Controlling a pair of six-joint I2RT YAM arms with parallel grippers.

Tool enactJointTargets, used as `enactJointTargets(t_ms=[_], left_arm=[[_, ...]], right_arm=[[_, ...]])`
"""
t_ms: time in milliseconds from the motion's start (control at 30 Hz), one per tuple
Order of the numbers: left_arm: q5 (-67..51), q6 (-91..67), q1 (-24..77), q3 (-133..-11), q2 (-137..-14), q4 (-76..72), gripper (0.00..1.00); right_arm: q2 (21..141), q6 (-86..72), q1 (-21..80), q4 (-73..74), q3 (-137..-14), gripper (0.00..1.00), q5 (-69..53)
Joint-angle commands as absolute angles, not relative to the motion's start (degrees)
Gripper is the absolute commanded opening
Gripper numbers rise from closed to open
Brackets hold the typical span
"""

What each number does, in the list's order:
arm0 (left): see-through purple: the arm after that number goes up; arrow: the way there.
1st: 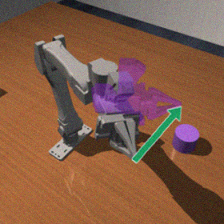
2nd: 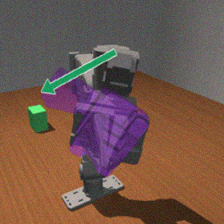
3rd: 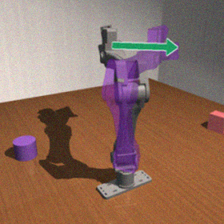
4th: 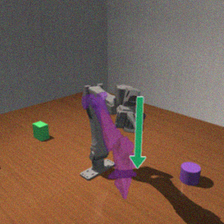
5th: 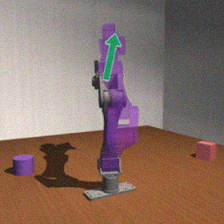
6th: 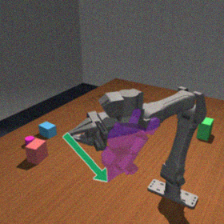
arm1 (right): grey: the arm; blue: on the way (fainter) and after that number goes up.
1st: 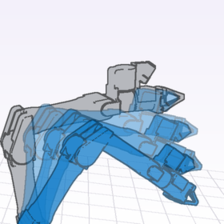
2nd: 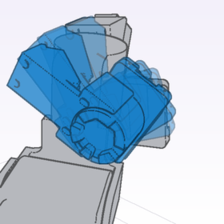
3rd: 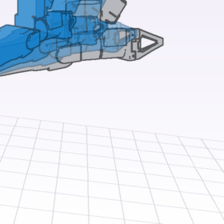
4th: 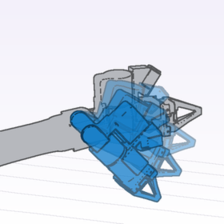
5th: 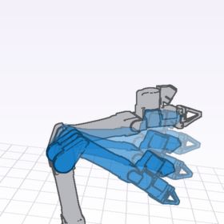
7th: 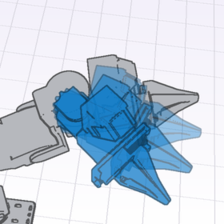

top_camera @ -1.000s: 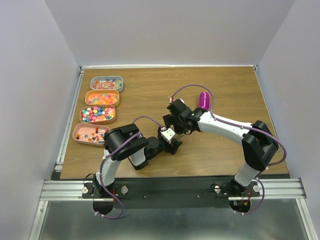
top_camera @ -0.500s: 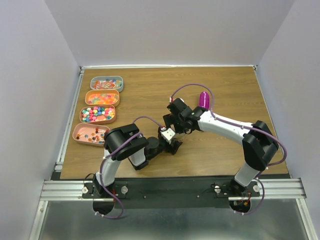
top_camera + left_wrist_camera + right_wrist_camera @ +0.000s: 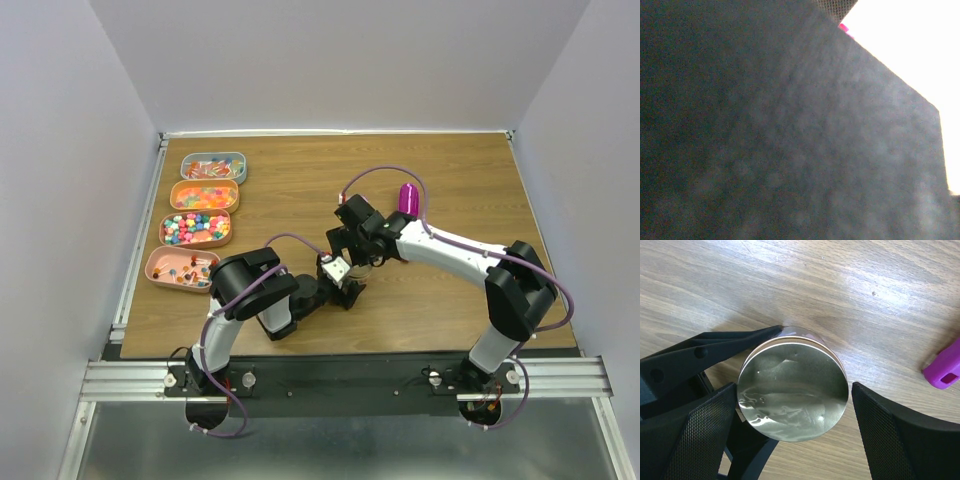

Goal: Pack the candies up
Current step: Screw the bottle lid onto the packing bottle.

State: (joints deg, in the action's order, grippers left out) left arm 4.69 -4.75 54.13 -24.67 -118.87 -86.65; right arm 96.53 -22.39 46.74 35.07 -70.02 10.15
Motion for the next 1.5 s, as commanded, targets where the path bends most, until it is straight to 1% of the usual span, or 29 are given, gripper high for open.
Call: enactJointTargets(t_ms=[0,233,600,767,1467], left_arm=[[7.3,-8.79,52.91,-23.2,-123.13,-119.53,0.73],[7.29,-9.4,52.82,-23.29,-123.4,-119.53,0.73],[7.29,-10.37,52.47,-23.38,-123.75,-119.53,0.73],[7.21,-10.55,52.38,-23.47,-123.93,-119.53,0.73],[7.12,-11.25,51.59,-23.03,-123.84,-119.44,0.73]], right_arm=[[92.11,-21.09,47.46,37.09,-74.0,1.0,2.9],[92.2,-20.83,47.55,36.74,-73.65,1.0,-1.48],[90.27,-21.36,47.46,34.98,-74.09,1.0,-2.55],[90.97,-21.27,47.55,34.89,-73.57,1.0,-5.01],[87.01,-21.36,47.55,34.45,-73.65,1.0,-6.23]])
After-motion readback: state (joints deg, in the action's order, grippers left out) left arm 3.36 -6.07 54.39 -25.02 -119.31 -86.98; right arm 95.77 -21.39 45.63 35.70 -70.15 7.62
